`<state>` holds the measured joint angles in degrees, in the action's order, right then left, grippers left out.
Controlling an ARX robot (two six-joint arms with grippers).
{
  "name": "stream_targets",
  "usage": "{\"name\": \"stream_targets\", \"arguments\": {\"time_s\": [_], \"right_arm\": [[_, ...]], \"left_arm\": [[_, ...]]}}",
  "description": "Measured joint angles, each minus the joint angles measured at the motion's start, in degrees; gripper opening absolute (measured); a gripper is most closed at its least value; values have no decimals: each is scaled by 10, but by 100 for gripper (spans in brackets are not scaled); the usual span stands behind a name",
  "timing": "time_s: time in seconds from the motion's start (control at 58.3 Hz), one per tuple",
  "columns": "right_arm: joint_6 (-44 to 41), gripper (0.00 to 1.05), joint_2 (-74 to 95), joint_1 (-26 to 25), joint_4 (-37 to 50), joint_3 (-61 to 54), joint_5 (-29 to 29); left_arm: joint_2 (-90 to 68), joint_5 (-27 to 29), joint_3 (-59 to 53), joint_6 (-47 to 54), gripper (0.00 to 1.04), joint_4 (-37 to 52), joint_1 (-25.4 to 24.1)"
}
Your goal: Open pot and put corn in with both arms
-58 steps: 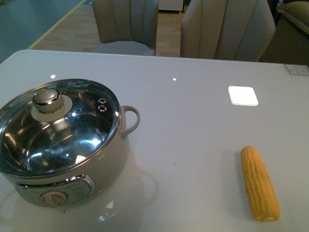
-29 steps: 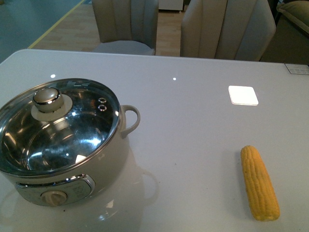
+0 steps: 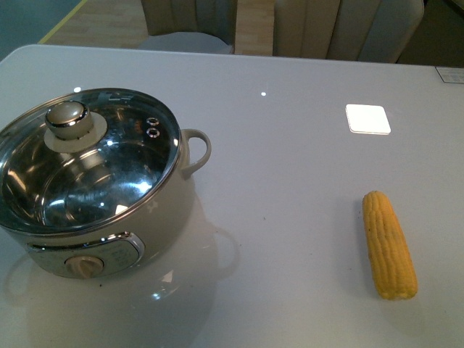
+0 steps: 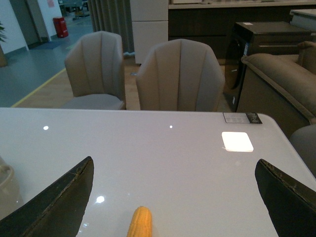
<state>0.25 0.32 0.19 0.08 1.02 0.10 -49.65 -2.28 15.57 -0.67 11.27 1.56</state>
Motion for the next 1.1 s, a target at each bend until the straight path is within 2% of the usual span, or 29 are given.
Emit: {"name": "stream_targets", "arguments": {"time_s": [0.257, 0.446, 0.721, 1.098], "right_arm": [[0, 96, 0, 0, 0, 0, 0], [0, 96, 0, 0, 0, 0, 0], [0, 96, 0, 0, 0, 0, 0], [0, 96, 0, 0, 0, 0, 0]], "left_arm": [[-293, 24, 107, 15, 98, 251, 38], [-436, 28, 156, 31, 98, 348, 51], [-604, 55, 182, 40, 98, 442, 68], [-683, 79, 200, 29, 98, 478, 85]]}}
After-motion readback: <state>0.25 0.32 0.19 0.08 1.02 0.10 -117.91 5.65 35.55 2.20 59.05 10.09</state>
